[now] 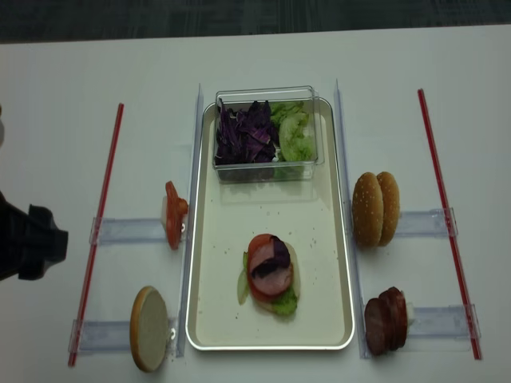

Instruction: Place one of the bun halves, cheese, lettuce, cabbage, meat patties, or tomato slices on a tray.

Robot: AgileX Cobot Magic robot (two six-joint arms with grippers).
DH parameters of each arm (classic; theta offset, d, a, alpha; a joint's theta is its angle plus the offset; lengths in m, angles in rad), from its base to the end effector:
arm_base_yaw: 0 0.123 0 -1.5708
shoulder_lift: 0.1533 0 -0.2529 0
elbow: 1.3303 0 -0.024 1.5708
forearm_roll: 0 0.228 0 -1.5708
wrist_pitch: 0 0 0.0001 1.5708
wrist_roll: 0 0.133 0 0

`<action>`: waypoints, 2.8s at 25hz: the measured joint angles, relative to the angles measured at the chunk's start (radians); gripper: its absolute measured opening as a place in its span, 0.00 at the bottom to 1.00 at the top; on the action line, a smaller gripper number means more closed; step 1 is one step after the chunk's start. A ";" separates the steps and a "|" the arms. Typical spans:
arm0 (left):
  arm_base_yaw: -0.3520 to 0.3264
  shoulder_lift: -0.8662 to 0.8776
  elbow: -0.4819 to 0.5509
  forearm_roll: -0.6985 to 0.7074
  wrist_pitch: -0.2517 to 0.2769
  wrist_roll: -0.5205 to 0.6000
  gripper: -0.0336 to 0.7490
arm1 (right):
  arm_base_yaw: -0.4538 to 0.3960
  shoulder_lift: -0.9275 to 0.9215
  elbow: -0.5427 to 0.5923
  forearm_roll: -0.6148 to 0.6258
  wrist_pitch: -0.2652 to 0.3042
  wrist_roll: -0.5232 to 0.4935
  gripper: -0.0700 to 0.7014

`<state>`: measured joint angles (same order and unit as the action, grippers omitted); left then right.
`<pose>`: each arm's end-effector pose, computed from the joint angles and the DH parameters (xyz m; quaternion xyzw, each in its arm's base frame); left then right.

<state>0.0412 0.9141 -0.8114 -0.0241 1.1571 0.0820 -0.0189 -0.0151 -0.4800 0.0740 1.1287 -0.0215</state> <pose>0.1578 0.0036 0.2424 0.0174 0.9800 0.0004 0.1981 0.0403 0.0081 0.2344 -0.0037 0.8711 0.0270 0.4904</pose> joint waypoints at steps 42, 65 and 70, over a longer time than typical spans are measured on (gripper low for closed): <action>0.001 -0.681 0.320 -0.005 0.009 -0.005 0.65 | 0.000 0.000 0.000 0.000 0.000 0.000 0.64; 0.005 -0.923 0.320 -0.005 0.022 -0.008 0.65 | 0.000 0.000 0.000 0.000 0.000 0.000 0.64; 0.005 -0.929 0.320 -0.003 0.024 -0.017 0.65 | 0.000 0.000 0.000 0.000 0.000 0.000 0.64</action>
<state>0.0458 -0.0153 -0.4910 -0.0268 1.1813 0.0651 -0.0189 -0.0151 -0.4800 0.0740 1.1287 -0.0215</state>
